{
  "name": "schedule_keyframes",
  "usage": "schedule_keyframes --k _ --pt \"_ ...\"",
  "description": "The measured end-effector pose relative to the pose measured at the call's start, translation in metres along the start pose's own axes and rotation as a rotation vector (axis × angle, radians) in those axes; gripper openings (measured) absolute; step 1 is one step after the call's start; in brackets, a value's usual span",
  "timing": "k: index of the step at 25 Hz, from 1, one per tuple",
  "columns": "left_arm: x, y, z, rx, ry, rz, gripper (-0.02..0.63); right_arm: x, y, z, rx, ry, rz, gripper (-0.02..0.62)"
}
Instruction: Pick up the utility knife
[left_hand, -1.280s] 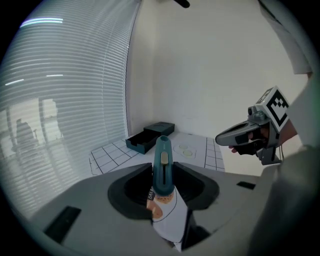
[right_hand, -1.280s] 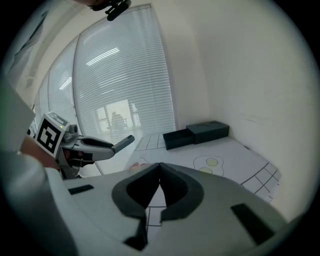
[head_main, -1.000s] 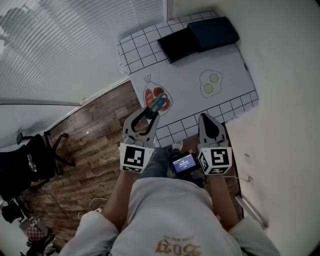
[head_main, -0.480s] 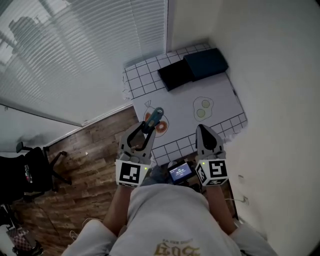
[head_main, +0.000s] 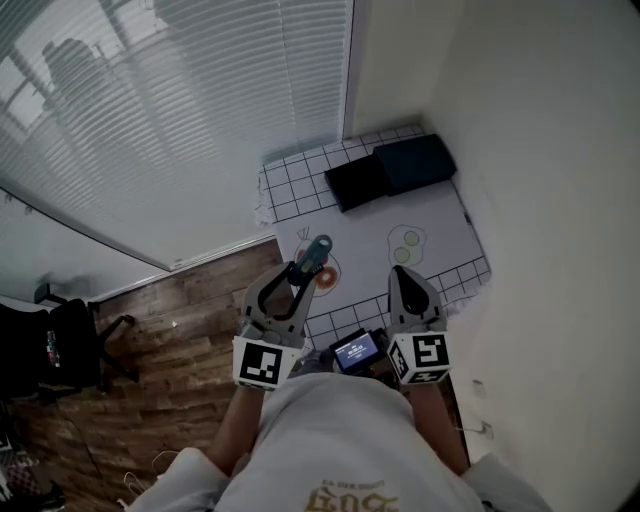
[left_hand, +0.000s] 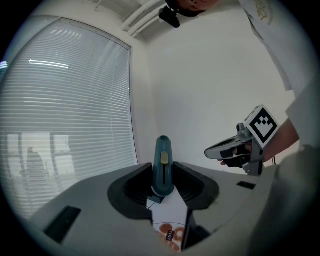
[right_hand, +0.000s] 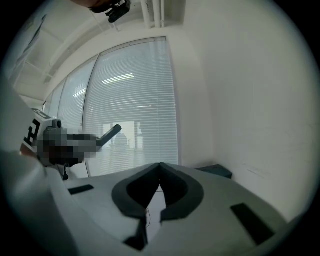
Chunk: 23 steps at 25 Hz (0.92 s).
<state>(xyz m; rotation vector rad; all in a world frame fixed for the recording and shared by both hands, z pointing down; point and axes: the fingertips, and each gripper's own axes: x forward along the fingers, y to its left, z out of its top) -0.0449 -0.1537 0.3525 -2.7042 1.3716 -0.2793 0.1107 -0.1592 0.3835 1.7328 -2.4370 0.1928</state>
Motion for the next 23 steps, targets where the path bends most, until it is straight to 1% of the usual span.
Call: schedule_keyframes --k 8,13,23 --pt "0.0019 -0.0024 0.0099 0.005 -0.02 -0.009 0.14 0.0038 -0.0017 0.0034 0.005 -0.006 0.003 0.006" --pt "0.0023 -0.0029 0.007 -0.005 -0.014 -0.013 0.141 0.0027 -0.0046 0.0065 0.032 -0.014 -0.002 0.006" --pt "0.0041 -0.0061 0.0059 -0.009 -0.009 -0.032 0.141 0.005 -0.0031 0.0083 0.021 -0.014 0.005 0.006"
